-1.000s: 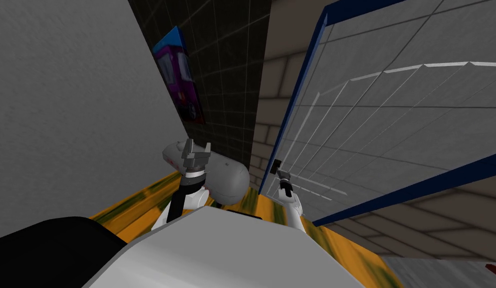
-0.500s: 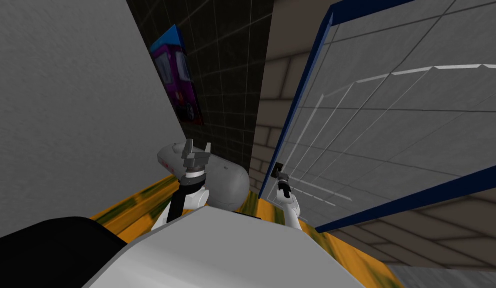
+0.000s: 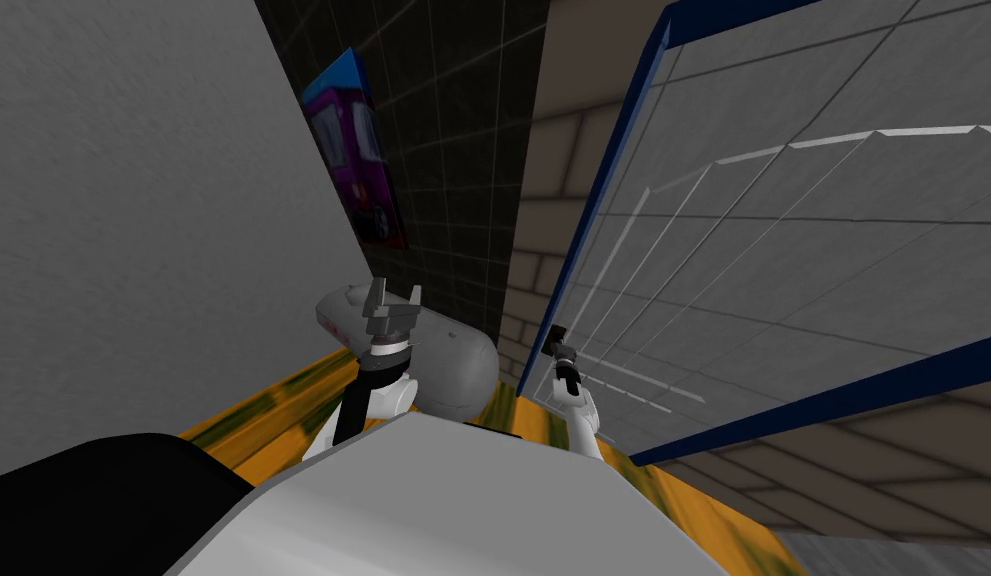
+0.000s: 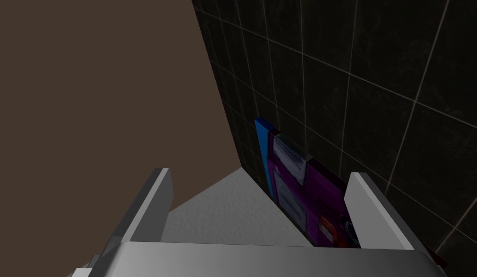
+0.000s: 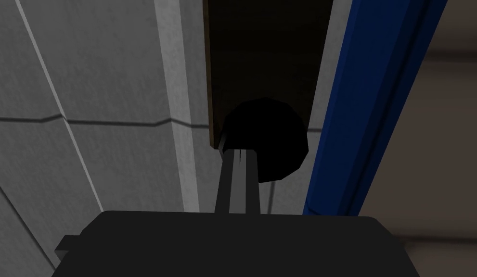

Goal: Pull the door open

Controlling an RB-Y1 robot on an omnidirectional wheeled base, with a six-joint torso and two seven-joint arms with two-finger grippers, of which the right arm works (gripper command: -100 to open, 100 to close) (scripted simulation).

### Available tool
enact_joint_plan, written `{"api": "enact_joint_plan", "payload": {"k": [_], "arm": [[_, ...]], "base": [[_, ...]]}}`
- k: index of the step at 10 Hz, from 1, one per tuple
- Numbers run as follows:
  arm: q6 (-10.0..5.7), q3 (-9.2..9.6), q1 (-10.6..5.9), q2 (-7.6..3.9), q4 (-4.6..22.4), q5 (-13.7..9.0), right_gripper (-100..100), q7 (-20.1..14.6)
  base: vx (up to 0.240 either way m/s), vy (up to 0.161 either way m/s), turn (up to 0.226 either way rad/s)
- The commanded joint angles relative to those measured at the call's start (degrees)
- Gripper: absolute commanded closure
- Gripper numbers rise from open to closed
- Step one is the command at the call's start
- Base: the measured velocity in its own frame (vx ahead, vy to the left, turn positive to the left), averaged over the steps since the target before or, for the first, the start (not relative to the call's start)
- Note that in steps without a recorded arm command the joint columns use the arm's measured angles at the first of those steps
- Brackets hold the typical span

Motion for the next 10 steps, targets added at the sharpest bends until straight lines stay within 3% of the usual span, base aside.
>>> {"api": "enact_joint_plan", "payload": {"k": [1,7,8,10], "arm": [[-0.04,0.00,-0.01,-0.87,0.0,0.0,-100,0.0],[-0.37,0.03,-0.08,-3.89,-0.3,-0.2,-100,-0.1],[-0.56,0.05,-0.12,-3.91,-0.4,-0.3,-100,-0.1],[-0.89,0.07,-0.19,-1.02,-0.6,-0.4,-100,-0.2]], "base": [[-0.144,-0.037,0.037],[-0.204,0.000,0.030],[-0.194,0.055,-0.014],[-0.057,0.113,-0.069]]}}
